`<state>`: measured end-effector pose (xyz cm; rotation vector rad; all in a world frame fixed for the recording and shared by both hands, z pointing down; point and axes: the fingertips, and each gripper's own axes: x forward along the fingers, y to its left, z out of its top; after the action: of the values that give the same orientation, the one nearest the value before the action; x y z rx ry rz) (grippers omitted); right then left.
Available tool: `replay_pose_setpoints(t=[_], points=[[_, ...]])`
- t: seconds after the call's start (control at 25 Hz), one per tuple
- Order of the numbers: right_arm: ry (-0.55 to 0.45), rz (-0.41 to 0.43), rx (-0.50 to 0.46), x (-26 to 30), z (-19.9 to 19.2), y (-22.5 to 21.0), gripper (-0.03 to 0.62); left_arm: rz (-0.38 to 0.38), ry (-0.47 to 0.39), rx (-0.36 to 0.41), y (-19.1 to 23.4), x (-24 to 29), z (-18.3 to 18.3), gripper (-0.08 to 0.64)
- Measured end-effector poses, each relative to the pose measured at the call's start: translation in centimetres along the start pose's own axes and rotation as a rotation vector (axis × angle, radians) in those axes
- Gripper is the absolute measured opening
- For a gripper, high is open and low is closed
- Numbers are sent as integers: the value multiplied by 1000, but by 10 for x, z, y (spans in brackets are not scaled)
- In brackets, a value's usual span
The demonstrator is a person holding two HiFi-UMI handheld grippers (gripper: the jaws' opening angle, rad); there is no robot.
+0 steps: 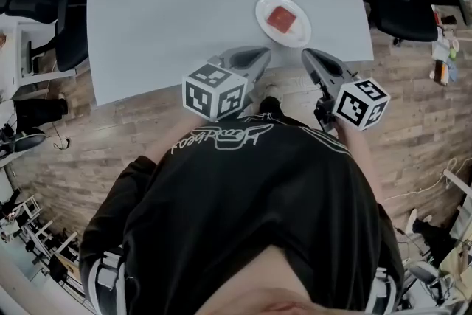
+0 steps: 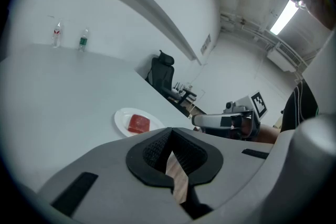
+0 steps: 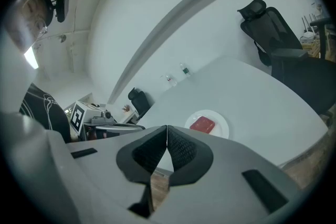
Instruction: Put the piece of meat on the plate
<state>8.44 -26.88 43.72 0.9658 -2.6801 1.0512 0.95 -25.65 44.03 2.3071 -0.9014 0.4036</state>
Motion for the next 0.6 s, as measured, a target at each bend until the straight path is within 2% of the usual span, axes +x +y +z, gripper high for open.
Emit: replay_pose_setpoints(t=[0.24,0.48,0.6], points=[[-11,5,-23,-6,-27,49,9,-60,-8,1,-21,-43,-23,8],[-15,-13,-70,-14,-59,97,9,-98,-22,-58,-33,-86,-53,8],[-6,-28,-89,-19,-76,119,9,-121,-24,-64,-42,-106,-68,8]])
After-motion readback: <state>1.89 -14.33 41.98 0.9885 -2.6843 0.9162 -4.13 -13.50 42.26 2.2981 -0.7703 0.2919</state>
